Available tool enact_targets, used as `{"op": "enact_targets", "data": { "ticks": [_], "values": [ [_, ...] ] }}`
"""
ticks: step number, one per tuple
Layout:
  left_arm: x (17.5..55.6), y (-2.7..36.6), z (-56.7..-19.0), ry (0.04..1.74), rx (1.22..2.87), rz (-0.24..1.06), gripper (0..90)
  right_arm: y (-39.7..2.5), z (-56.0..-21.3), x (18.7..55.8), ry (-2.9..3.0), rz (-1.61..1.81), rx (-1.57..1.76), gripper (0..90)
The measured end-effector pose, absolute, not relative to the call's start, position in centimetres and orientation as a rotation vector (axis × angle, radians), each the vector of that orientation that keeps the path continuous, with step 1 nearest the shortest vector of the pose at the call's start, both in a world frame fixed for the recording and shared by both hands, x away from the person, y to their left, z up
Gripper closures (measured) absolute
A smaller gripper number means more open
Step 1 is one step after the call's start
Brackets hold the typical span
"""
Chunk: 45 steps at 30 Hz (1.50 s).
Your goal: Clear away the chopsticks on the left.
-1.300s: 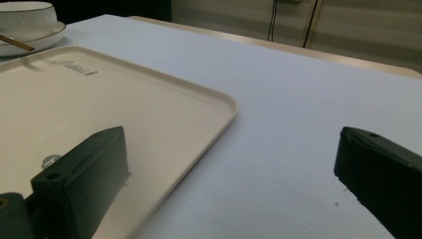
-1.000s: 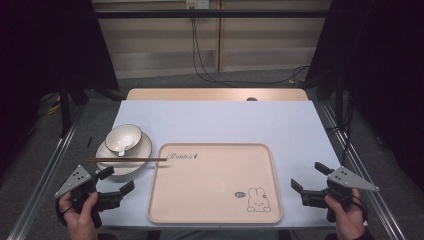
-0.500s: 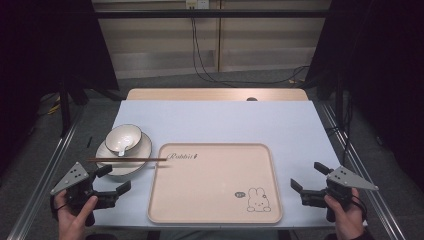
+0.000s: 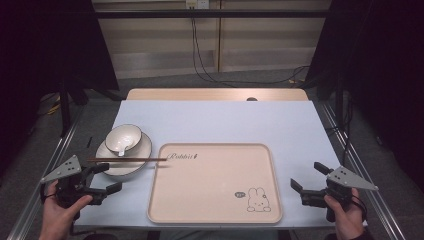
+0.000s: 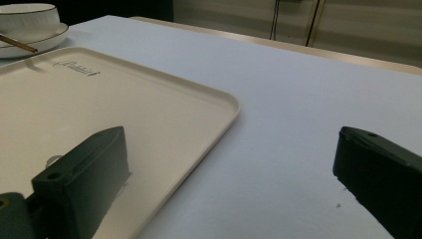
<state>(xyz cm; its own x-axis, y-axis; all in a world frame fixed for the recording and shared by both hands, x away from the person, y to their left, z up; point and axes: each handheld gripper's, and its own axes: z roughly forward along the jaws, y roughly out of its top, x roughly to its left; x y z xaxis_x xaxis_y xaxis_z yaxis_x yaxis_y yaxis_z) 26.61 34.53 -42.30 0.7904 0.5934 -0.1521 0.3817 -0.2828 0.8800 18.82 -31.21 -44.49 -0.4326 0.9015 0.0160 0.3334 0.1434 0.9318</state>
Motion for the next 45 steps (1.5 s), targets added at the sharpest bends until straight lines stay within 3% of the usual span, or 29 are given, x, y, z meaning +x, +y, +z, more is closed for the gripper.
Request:
{"op": "enact_targets", "data": {
  "ticks": [11,20,35,45],
  "values": [
    [29.6,36.9,-42.4,0.752,1.957,0.263,9.6,-31.2,-44.5,18.8,1.855,1.286,1.181,0.8],
    [31.7,38.2,-42.9,0.666,2.085,0.306,34.4,-31.2,-44.5,18.8,1.851,1.288,1.182,0.8],
    [34.2,38.1,-44.0,0.581,2.188,0.354,63.0,-31.2,-44.5,18.8,1.862,1.287,1.181,0.8],
    [35.0,37.5,-44.6,0.579,2.219,0.350,66.4,-31.1,-44.5,18.9,1.861,1.286,1.181,0.7]
  ]
}}
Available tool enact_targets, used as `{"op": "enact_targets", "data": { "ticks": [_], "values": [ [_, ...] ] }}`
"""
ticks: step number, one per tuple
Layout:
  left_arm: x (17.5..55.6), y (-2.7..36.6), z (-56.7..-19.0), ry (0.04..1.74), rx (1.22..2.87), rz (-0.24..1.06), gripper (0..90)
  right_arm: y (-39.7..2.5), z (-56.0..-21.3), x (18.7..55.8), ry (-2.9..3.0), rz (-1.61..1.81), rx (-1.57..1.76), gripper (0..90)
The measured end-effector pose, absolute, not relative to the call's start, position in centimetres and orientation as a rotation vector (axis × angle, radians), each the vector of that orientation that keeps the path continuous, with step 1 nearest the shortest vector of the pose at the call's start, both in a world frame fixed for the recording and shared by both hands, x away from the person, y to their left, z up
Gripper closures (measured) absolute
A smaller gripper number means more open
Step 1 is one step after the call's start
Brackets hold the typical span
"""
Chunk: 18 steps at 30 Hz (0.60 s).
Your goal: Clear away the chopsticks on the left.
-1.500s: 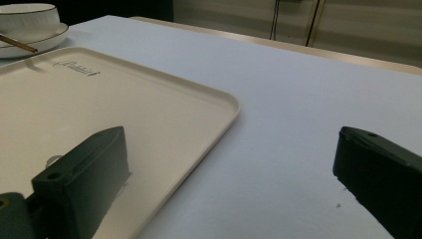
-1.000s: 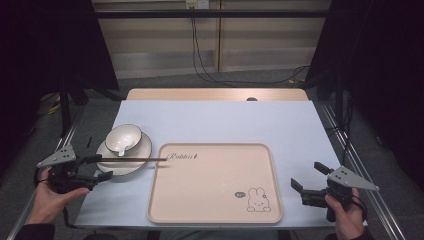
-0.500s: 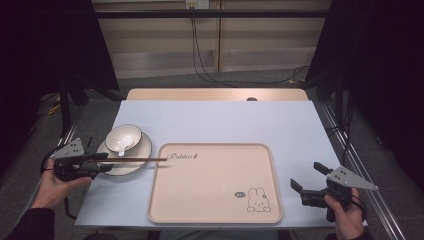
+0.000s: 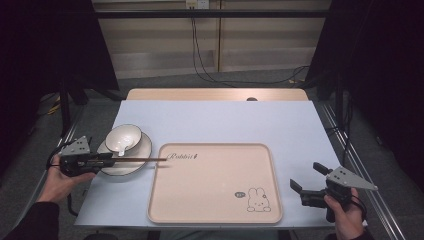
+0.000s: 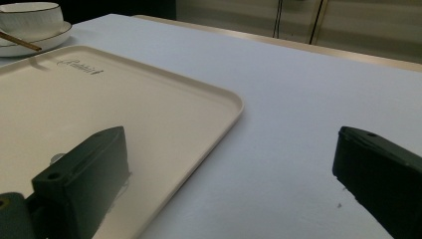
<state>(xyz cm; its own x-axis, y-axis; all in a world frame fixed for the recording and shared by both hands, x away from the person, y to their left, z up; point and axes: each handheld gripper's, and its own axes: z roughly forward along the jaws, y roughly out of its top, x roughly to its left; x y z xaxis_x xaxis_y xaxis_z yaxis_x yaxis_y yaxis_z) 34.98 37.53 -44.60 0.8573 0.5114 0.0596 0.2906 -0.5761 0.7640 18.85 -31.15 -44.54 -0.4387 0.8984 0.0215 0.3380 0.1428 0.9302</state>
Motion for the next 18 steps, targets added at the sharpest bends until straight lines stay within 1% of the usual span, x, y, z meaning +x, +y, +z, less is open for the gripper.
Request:
{"op": "enact_targets", "data": {
  "ticks": [2,9,11,14,18],
  "values": [
    [35.0,37.5,-44.7,0.576,2.212,0.347,66.4,-31.1,-44.5,18.8,1.866,1.287,1.182,0.7],
    [34.8,37.5,-44.6,0.551,2.231,0.342,71.3,-31.1,-44.6,18.8,1.867,1.291,1.186,0.7],
    [34.8,37.2,-44.7,0.541,2.260,0.338,71.3,-31.1,-44.6,18.9,1.869,1.289,1.184,0.7],
    [34.9,37.0,-44.7,0.540,2.259,0.345,71.5,-31.1,-44.6,18.8,1.868,1.288,1.188,0.7],
    [35.0,36.6,-44.8,0.505,2.290,0.310,73.0,-31.1,-44.6,18.9,1.868,1.291,1.186,0.7]
  ]
}}
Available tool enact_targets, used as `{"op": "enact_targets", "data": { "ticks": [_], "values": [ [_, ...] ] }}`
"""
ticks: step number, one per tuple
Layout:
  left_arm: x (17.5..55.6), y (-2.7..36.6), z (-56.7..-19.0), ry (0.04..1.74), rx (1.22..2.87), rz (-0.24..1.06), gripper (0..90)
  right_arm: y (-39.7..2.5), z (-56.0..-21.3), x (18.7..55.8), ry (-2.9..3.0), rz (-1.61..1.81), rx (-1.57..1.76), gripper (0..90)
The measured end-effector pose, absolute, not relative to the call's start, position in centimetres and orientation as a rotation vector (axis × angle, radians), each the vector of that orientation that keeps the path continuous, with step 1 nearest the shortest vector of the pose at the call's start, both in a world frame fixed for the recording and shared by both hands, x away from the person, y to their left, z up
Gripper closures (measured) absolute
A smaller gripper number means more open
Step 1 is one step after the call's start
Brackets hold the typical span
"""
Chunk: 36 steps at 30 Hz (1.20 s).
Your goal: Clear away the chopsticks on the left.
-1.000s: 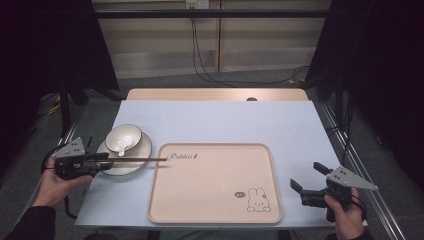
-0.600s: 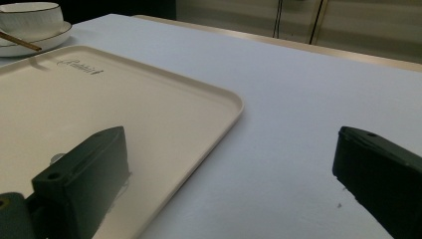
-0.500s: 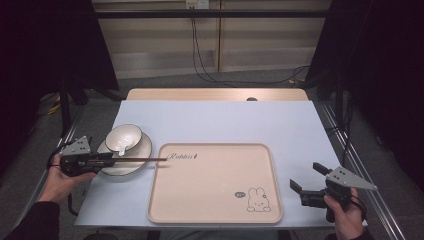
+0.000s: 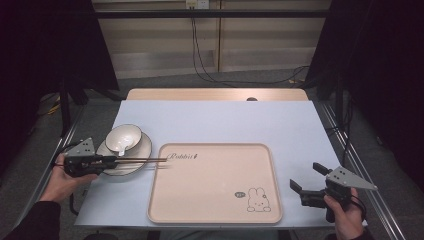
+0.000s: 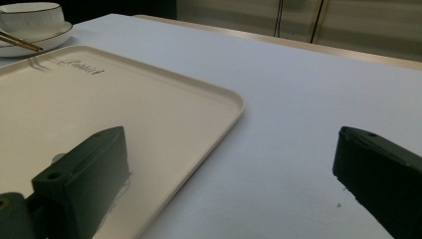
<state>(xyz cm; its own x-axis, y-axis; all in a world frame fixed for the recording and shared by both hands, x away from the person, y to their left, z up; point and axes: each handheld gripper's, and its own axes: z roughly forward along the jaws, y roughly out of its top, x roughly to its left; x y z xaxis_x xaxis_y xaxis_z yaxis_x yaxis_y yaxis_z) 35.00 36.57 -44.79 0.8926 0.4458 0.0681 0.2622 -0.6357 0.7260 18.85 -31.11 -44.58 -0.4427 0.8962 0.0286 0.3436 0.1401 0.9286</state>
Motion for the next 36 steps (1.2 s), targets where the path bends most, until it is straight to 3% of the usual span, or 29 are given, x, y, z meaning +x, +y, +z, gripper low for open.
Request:
{"op": "enact_targets", "data": {
  "ticks": [8,15,36],
  "values": [
    [35.3,35.8,-45.1,0.450,2.333,0.255,74.0,-31.1,-44.6,18.8,1.867,1.291,1.187,0.6],
    [35.2,35.8,-44.7,0.441,2.367,0.188,83.8,-31.2,-44.6,18.9,1.860,1.289,1.190,0.6],
    [33.7,35.5,-43.0,0.567,2.227,0.095,84.7,-31.1,-44.6,18.9,1.864,1.298,1.191,0.7]
  ]
}}
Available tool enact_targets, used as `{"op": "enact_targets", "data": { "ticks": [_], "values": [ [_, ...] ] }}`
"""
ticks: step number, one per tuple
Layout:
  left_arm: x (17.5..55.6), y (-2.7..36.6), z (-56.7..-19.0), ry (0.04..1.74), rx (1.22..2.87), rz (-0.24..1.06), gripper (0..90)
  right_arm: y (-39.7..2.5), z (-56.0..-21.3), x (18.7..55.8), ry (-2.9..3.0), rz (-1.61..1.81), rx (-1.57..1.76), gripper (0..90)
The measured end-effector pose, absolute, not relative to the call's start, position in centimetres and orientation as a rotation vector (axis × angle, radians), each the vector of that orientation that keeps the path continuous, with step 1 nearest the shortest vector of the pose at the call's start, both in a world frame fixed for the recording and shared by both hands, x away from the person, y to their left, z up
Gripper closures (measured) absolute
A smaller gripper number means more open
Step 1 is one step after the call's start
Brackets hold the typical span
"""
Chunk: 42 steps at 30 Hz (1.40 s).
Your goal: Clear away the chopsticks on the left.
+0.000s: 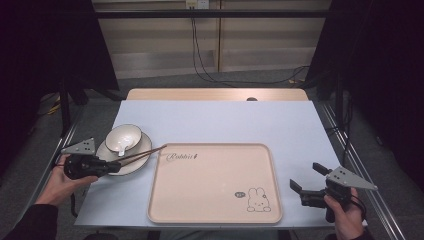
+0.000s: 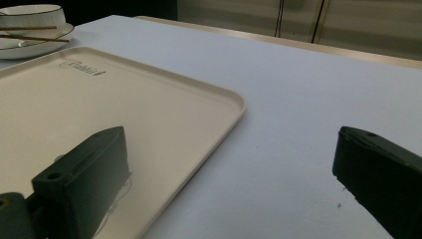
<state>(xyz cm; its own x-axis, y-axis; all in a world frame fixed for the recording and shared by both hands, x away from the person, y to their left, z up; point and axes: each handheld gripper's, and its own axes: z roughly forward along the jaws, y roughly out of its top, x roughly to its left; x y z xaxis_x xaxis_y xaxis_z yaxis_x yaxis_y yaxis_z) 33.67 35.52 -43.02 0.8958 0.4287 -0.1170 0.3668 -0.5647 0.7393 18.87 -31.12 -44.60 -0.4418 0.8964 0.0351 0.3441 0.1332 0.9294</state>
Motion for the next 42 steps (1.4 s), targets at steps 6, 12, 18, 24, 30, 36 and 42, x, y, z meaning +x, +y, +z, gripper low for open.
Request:
{"op": "enact_targets", "data": {
  "ticks": [6,12,18,24,30,36,42],
  "values": [
    [33.0,35.0,-42.9,0.645,2.170,0.042,84.9,-31.1,-44.6,18.9,1.860,1.303,1.197,0.7],
    [32.2,34.0,-42.8,0.705,2.129,0.021,84.7,-31.2,-44.6,18.9,1.858,1.300,1.190,0.7],
    [31.2,32.1,-42.4,0.723,2.109,0.030,84.6,-31.2,-44.6,18.9,1.861,1.300,1.190,0.8],
    [30.1,30.2,-42.0,0.705,2.115,0.020,84.7,-31.2,-44.6,18.9,1.861,1.302,1.190,0.8],
    [29.1,28.3,-42.1,0.747,2.080,0.036,84.8,-31.2,-44.6,18.8,1.866,1.304,1.191,0.8],
    [28.6,27.1,-42.2,0.871,2.020,0.061,84.8,-31.2,-44.6,18.9,1.860,1.301,1.189,0.8],
    [28.2,25.6,-42.4,0.966,1.988,0.084,84.9,-31.2,-44.6,18.8,1.866,1.303,1.191,0.8]
  ]
}}
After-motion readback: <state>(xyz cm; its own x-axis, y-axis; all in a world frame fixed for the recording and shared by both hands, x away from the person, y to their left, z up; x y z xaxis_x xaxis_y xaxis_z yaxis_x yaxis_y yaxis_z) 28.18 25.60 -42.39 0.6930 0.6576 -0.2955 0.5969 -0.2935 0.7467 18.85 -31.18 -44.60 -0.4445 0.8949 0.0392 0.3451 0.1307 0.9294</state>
